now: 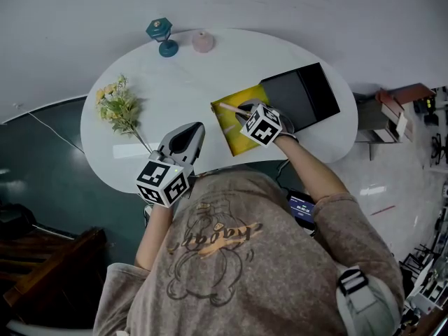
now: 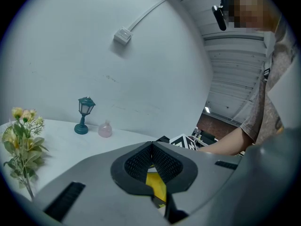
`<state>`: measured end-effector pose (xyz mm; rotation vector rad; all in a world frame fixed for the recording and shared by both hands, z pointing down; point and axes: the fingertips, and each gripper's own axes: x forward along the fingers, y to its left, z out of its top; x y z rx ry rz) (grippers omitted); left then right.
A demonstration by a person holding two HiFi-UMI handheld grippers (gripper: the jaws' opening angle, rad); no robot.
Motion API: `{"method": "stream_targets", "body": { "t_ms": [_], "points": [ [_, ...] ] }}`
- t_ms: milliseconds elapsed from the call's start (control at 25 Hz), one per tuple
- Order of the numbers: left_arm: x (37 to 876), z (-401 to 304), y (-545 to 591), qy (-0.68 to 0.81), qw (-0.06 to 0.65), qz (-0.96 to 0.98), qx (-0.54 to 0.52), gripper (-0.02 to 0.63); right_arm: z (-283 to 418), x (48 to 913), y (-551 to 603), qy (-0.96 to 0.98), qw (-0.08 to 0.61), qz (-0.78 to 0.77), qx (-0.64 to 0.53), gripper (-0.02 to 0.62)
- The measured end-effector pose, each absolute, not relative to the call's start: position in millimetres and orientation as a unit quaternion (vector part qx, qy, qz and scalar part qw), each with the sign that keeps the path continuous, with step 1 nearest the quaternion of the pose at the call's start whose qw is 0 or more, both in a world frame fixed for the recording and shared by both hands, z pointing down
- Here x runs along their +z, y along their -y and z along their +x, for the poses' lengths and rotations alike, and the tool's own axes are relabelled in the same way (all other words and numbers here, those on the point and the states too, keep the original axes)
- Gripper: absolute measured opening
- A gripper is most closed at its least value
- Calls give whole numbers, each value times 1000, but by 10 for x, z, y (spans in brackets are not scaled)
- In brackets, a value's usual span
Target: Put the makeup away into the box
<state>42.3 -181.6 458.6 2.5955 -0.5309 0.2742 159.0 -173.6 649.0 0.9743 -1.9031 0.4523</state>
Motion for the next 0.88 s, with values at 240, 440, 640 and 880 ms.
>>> {"method": "stream_targets", "body": {
  "t_ms": [240,440,640,880],
  "points": [
    [4612,375,1822,199,243,944,100,21,1520,6614,1751,768,480,377,195,71],
    [4610,365,1817,199,241,944,100,21,1517,6688,1750,764,485,373,205,71],
    [4611,356,1806,200,241,944,101,21,1550,6776,1754,759,490,371,215,71],
    [4615,351,1808,201,241,944,103,21,1548,6796,1795,762,474,374,235,72]
  ]
}}
